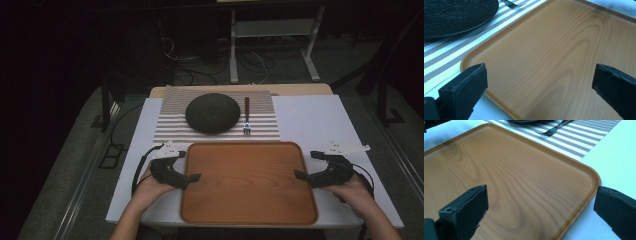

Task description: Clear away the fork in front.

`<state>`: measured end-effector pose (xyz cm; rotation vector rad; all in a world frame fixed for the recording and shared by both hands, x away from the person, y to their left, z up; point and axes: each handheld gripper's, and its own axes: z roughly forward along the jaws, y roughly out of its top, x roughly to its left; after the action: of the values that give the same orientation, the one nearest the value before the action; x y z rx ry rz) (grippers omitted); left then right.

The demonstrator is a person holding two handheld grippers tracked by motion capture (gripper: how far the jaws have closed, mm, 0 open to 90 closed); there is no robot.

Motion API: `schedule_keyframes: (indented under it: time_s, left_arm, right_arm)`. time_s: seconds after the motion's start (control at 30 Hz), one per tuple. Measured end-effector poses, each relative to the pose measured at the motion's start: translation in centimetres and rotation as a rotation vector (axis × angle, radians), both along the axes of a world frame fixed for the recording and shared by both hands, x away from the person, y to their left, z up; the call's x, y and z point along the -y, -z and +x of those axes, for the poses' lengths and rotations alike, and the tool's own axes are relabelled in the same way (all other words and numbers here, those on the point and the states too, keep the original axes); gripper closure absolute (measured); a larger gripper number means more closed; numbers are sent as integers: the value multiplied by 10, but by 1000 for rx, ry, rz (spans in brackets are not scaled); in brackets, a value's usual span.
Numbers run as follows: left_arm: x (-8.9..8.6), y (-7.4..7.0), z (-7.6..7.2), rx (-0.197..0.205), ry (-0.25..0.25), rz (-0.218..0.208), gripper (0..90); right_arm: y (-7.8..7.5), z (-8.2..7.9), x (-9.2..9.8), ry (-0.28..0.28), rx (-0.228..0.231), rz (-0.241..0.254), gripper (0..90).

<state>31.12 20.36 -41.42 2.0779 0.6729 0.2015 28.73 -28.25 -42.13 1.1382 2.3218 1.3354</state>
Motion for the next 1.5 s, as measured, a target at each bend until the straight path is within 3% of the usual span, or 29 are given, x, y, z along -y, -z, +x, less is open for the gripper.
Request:
schedule_keyframes:
  time_s: [1.23, 1.5]
  left_arm:
    - [6, 2, -4, 17, 3, 40, 0]
    - [5, 2, -4, 23, 3, 33, 0]
  right_arm:
    - [-15, 53, -39, -29, -53, -39, 4]
    - [-16, 73, -51, -16, -81, -45, 11]
